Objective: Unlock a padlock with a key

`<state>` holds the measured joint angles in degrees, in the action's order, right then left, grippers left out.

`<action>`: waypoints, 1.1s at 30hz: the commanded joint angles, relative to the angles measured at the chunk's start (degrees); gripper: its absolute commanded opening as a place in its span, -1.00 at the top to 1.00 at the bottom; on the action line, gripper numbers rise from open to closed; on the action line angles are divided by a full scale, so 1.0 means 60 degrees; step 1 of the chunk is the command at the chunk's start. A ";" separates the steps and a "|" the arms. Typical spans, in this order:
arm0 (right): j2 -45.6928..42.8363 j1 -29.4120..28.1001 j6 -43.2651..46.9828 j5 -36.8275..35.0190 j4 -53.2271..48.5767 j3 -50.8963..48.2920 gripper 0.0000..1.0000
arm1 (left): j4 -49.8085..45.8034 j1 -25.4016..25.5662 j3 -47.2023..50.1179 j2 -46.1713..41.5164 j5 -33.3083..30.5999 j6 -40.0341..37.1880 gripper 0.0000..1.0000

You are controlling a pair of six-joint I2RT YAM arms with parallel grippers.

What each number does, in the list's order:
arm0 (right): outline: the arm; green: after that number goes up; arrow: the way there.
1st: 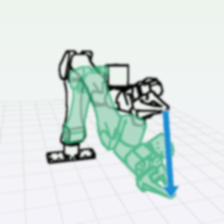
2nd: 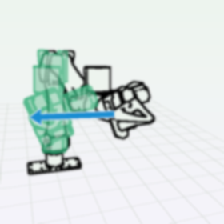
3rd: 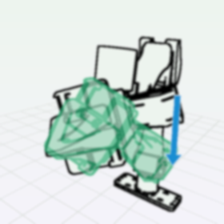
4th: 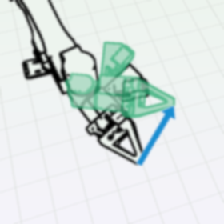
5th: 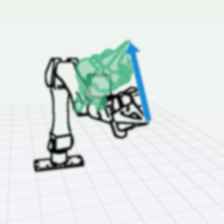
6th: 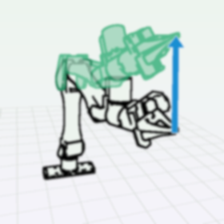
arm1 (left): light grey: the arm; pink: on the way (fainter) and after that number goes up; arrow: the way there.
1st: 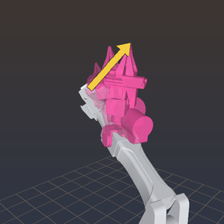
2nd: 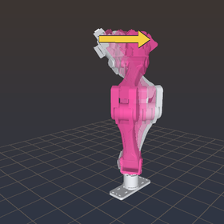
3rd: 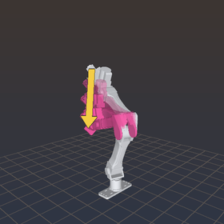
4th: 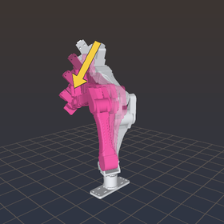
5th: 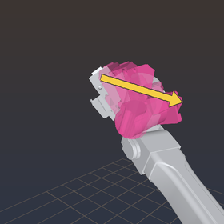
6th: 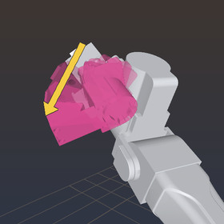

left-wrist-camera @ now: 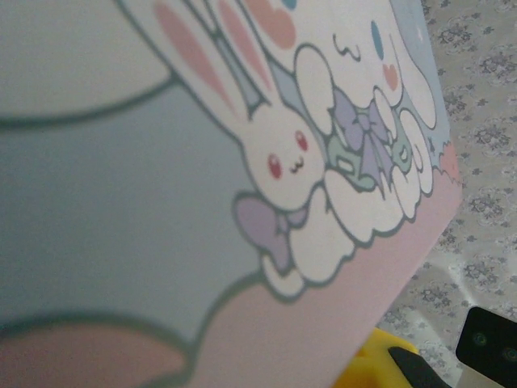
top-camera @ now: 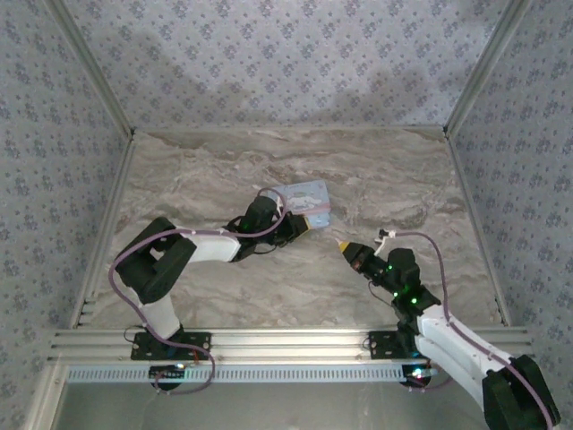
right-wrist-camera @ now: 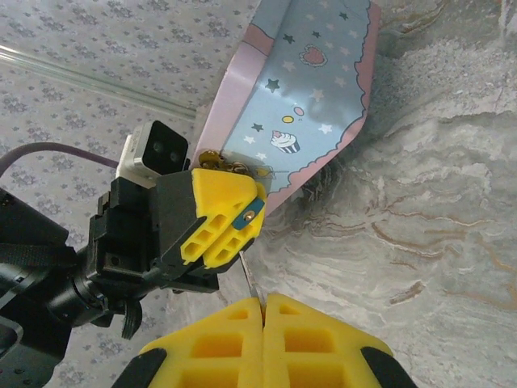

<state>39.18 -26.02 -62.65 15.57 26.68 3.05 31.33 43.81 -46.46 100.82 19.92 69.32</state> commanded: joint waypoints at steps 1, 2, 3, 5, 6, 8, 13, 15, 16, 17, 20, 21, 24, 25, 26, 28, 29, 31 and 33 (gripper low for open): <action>0.0086 -0.0112 -0.0475 -0.0474 0.0309 0.0443 1.00 | 0.0971 -0.0098 -0.0100 -0.0272 0.0306 0.0292 1.00; 0.0152 -0.0129 -0.0613 -0.0514 0.0356 0.0500 1.00 | 0.1100 -0.0099 -0.0055 -0.0251 0.0332 0.0360 1.00; 0.0237 -0.0131 -0.0742 -0.0530 0.0461 0.0569 1.00 | 0.1194 -0.0102 -0.0024 -0.0224 0.0345 0.0409 1.00; 0.0499 -0.0157 -0.0993 -0.0488 0.0612 0.0762 1.00 | 0.1339 -0.0121 0.0023 -0.0206 0.0378 0.0459 1.00; 0.0632 -0.0173 -0.1107 -0.0465 0.0695 0.0860 1.00 | 0.1340 -0.0111 0.0033 -0.0206 0.0384 0.0461 1.00; 0.0929 -0.0195 -0.1312 -0.0371 0.0963 0.1076 1.00 | 0.1388 -0.0119 0.0053 -0.0206 0.0400 0.0457 1.00; 0.1464 -0.0153 -0.1527 -0.0130 0.0790 0.1938 1.00 | 0.1486 -0.0132 0.0069 -0.0210 0.0413 0.0488 1.00; 0.1780 -0.0060 -0.1559 0.0056 0.0739 0.2255 1.00 | 0.1514 -0.0124 0.0094 -0.0210 0.0419 0.0489 1.00; 0.1954 -0.0025 -0.1556 0.0131 0.0697 0.2392 1.00 | 0.1531 -0.0125 0.0096 -0.0206 0.0422 0.0516 1.00; 0.2159 0.0000 -0.1555 0.0171 0.0787 0.2435 1.00 | 0.1551 -0.0139 0.0108 -0.0195 0.0427 0.0527 1.00; 0.2686 -0.0001 -0.1615 0.0297 0.1225 0.2365 1.00 | 0.1739 -0.0157 0.0139 -0.0188 0.0409 0.0603 1.00; 0.2854 -0.0003 -0.1625 0.0350 0.1353 0.2316 1.00 | 0.1768 -0.0155 0.0140 -0.0177 0.0406 0.0620 1.00; 0.3296 -0.0058 -0.1708 0.0404 0.1897 0.2044 1.00 | 0.2080 -0.0166 0.0186 -0.0134 0.0421 0.0754 1.00; 0.3430 -0.0071 -0.1723 0.0424 0.2065 0.1974 1.00 | 0.2141 -0.0170 0.0184 -0.0119 0.0440 0.0791 1.00; 0.3546 -0.0117 -0.1744 0.0415 0.2193 0.1914 1.00 | 0.2153 -0.0168 0.0188 -0.0119 0.0468 0.0813 1.00; 0.3726 -0.0231 -0.1751 0.0390 0.2450 0.1849 1.00 | 0.2176 -0.0179 0.0186 -0.0120 0.0485 0.0826 1.00; 0.3838 -0.0306 -0.1744 0.0355 0.2493 0.1863 1.00 | 0.2183 -0.0168 0.0192 -0.0118 0.0497 0.0825 1.00; 0.4099 -0.0462 -0.1723 0.0276 0.2678 0.1826 1.00 | 0.2190 -0.0176 0.0189 -0.0118 0.0487 0.0845 1.00; 0.4457 -0.0565 -0.1767 0.0284 0.3075 0.1774 1.00 | 0.2190 -0.0180 0.0185 -0.0096 0.0513 0.0827 1.00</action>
<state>63.83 -28.45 -72.64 17.34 39.90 14.39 40.16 43.11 -45.19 100.82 21.50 73.91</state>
